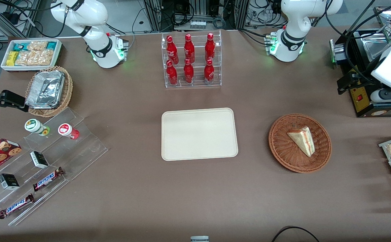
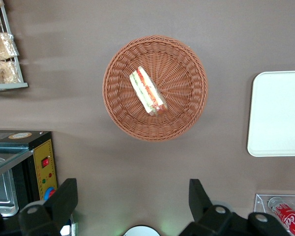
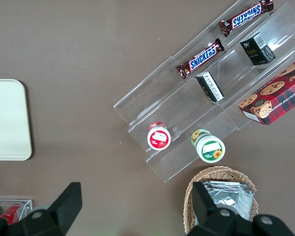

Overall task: Place sandwich from basket to tray
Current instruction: 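Move the left gripper over the sandwich in the wicker basket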

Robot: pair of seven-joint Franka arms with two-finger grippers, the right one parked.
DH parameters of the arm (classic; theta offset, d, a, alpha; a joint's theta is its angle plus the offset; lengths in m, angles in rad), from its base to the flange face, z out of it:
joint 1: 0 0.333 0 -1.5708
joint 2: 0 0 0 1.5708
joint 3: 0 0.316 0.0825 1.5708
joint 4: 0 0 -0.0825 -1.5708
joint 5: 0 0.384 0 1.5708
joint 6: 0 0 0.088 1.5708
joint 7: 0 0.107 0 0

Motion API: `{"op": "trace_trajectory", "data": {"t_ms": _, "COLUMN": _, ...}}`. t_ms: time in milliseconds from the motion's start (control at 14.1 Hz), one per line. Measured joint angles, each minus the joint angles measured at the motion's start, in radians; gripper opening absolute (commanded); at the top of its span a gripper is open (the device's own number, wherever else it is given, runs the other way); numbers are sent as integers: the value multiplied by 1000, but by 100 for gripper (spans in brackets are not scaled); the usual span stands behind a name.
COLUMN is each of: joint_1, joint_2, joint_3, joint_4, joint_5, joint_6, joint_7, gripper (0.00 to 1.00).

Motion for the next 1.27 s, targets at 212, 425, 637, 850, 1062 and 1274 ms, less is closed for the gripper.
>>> {"op": "trace_trajectory", "data": {"t_ms": 212, "joint_1": 0, "joint_2": 6, "joint_3": 6, "joint_4": 1, "joint_5": 0, "joint_6": 9, "joint_7": 0, "gripper": 100}}
{"op": "trace_trajectory", "data": {"t_ms": 425, "joint_1": 1, "joint_2": 35, "joint_3": 11, "joint_4": 1, "joint_5": 0, "joint_6": 29, "joint_7": 0, "gripper": 100}}
{"op": "trace_trajectory", "data": {"t_ms": 637, "joint_1": 1, "joint_2": 109, "joint_3": 12, "joint_4": -8, "joint_5": 0, "joint_6": 94, "joint_7": -10, "gripper": 100}}
{"op": "trace_trajectory", "data": {"t_ms": 850, "joint_1": 1, "joint_2": 157, "joint_3": 12, "joint_4": -58, "joint_5": 0, "joint_6": 212, "joint_7": -68, "gripper": 100}}
{"op": "trace_trajectory", "data": {"t_ms": 1062, "joint_1": 0, "joint_2": 165, "joint_3": 12, "joint_4": -167, "joint_5": -2, "joint_6": 347, "joint_7": -231, "gripper": 100}}
{"op": "trace_trajectory", "data": {"t_ms": 1274, "joint_1": -2, "joint_2": 169, "joint_3": 10, "joint_4": -279, "joint_5": -9, "joint_6": 494, "joint_7": -380, "gripper": 100}}
